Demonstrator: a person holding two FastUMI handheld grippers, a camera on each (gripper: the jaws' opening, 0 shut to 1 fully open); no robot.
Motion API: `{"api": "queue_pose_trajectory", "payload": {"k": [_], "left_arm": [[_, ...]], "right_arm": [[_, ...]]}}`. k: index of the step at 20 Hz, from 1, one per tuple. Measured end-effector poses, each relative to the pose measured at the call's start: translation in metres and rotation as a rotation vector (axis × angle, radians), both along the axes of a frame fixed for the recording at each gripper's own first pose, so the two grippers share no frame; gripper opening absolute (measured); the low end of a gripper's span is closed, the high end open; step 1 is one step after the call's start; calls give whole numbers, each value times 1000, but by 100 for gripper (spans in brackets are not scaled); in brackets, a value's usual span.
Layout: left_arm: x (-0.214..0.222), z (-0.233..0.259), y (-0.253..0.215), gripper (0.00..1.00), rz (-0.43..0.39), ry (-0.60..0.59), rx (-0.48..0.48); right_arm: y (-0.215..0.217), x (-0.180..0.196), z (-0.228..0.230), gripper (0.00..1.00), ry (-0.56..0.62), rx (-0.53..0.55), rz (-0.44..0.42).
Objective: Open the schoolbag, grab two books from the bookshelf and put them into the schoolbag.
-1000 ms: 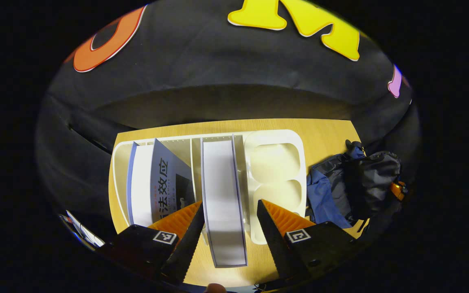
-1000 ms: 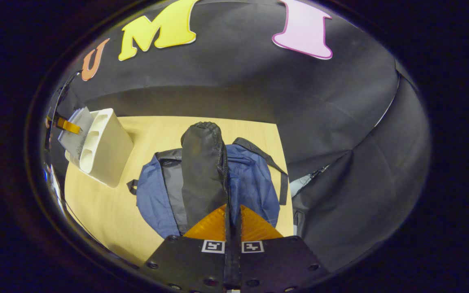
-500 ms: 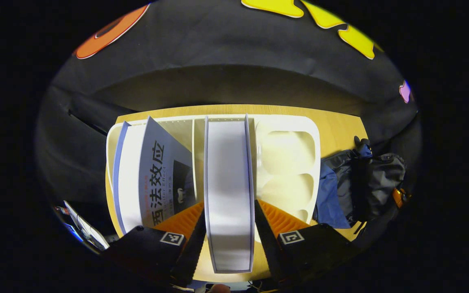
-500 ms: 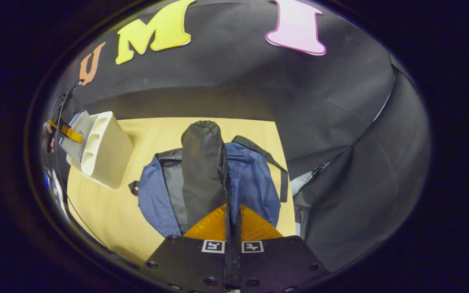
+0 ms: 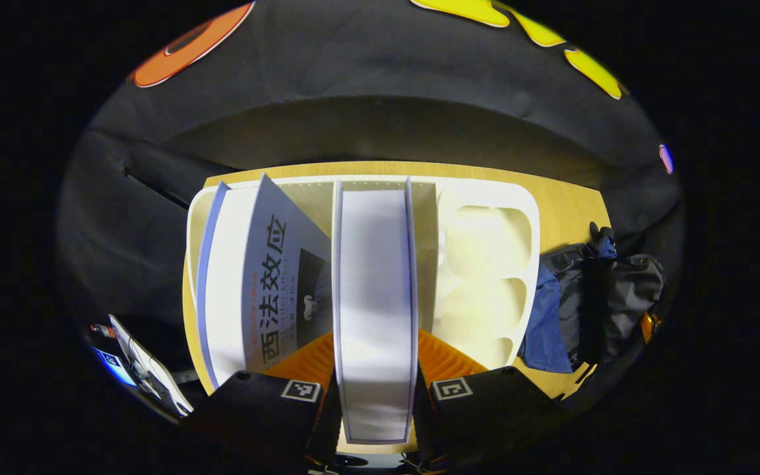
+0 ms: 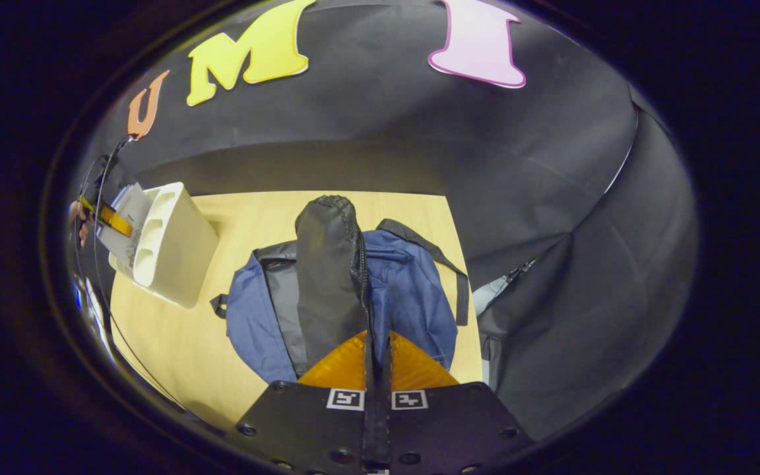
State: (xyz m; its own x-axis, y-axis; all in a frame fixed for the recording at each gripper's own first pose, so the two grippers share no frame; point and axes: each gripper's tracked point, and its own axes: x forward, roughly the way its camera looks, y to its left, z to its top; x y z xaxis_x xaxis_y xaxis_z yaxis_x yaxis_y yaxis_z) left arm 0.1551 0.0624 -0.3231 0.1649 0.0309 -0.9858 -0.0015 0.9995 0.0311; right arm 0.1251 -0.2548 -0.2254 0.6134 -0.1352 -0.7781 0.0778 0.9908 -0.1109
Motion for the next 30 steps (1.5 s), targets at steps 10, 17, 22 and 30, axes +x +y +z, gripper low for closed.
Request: {"api": "queue_pose_trajectory", "payload": {"k": [10, 17, 22, 30], "left_arm": [[-59, 109, 9, 49, -29, -134, -45], [-145, 173, -10, 45, 67, -166, -266], [-162, 174, -53, 44, 168, -146, -450], [-149, 124, -175, 49, 182, -110, -734]], "right_arm": [[15, -2, 1, 0, -7, -11, 38], [22, -6, 0, 0, -8, -31, 49], [24, -9, -1, 0, -5, -52, 55], [22, -9, 2, 0, -2, -47, 45]]}}
